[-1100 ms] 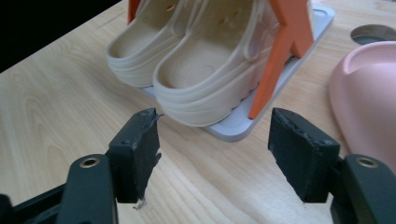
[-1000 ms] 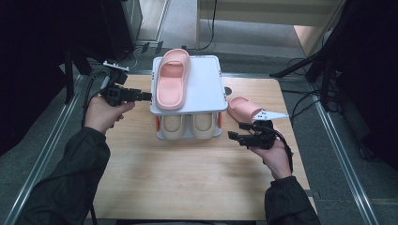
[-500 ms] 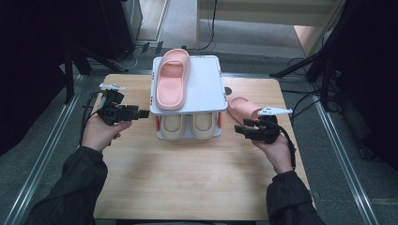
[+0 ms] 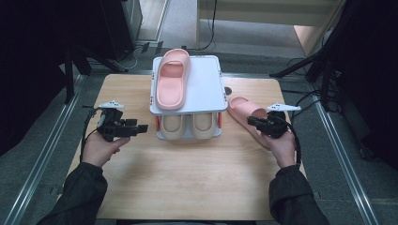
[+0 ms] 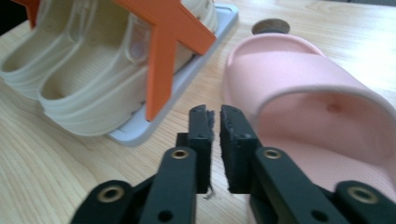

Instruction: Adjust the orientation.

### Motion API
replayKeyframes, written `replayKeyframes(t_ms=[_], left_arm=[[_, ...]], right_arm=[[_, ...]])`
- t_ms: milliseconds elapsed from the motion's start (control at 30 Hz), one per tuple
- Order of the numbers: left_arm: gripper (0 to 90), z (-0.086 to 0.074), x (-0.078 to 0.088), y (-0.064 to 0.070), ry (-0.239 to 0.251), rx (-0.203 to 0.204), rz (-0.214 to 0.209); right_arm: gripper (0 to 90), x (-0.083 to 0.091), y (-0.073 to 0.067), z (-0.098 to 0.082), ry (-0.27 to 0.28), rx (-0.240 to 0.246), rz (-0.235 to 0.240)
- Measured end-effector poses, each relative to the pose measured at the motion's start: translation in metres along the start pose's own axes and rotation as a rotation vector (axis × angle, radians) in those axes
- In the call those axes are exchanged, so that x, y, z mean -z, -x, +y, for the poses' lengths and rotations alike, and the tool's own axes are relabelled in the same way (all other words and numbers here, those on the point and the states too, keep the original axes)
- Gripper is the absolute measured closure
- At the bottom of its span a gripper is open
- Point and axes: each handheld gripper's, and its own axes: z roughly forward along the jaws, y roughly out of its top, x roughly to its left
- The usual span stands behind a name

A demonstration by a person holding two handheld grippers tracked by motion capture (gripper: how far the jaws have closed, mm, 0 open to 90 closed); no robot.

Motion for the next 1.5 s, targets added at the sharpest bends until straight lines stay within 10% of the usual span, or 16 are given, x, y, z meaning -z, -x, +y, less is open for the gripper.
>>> replayKeyframes(t_ms=[633, 1500], left_arm=[[37.9, -0.040, 0.003, 0.008, 0.004, -0.013, 0.037], [37.7, -0.054, 0.016, -0.002, 0.026, 0.035, 0.078]], right_arm=[[90.0, -0.024, 0.030, 0.002, -0.062, -0.088, -0.050], [84.3, -0.053, 0.002, 0.016, -0.137, -0.058, -0.069]])
